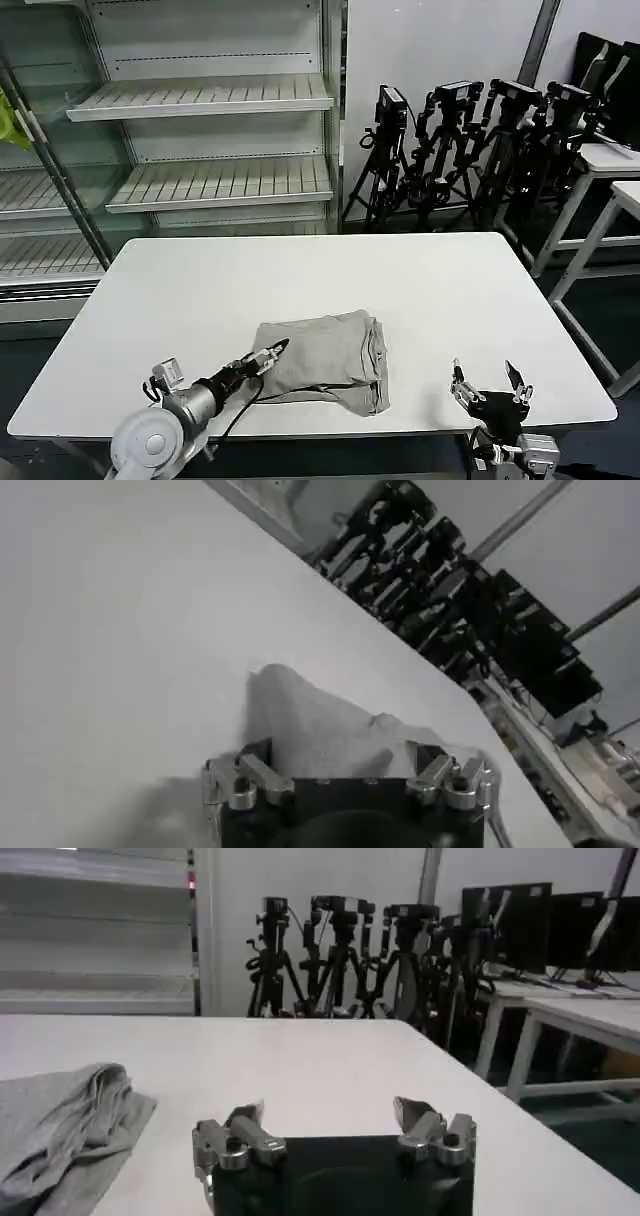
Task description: Fold and organize the clothes.
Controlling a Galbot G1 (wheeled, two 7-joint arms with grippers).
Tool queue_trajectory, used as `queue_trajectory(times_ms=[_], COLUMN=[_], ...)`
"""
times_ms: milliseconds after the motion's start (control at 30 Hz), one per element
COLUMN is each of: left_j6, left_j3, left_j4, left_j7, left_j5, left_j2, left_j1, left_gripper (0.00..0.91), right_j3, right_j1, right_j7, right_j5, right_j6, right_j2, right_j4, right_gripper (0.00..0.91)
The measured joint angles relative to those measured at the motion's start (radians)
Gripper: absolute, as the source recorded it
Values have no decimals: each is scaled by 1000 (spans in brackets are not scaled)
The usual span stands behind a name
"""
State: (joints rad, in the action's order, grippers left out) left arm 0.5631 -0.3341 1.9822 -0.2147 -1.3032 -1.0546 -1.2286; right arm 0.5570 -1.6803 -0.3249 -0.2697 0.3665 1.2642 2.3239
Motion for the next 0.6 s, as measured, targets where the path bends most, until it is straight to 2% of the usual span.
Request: queue_trajectory(times_ms=[33,67,100,600], left_j6=[0,0,0,-16], left_j3=[7,13,17,32], left_j4=[-1,-2,-4,-27], left_j7=[2,3,4,4], left_j5=[3,5,7,5], left_j2=[-2,-4,-5,-10], left_j1=[2,3,4,3], left_gripper=[141,141,60,50], right_j3=[3,6,9,21], right_j1=[-3,-6,-9,-42], right_j7=[0,0,0,-3], right_j5=[-1,-1,-2,0], right_j6=[0,0,0,1], right_j2=[0,0,0,9], right_j4=[3,6,9,51], right_gripper=[907,907,907,907])
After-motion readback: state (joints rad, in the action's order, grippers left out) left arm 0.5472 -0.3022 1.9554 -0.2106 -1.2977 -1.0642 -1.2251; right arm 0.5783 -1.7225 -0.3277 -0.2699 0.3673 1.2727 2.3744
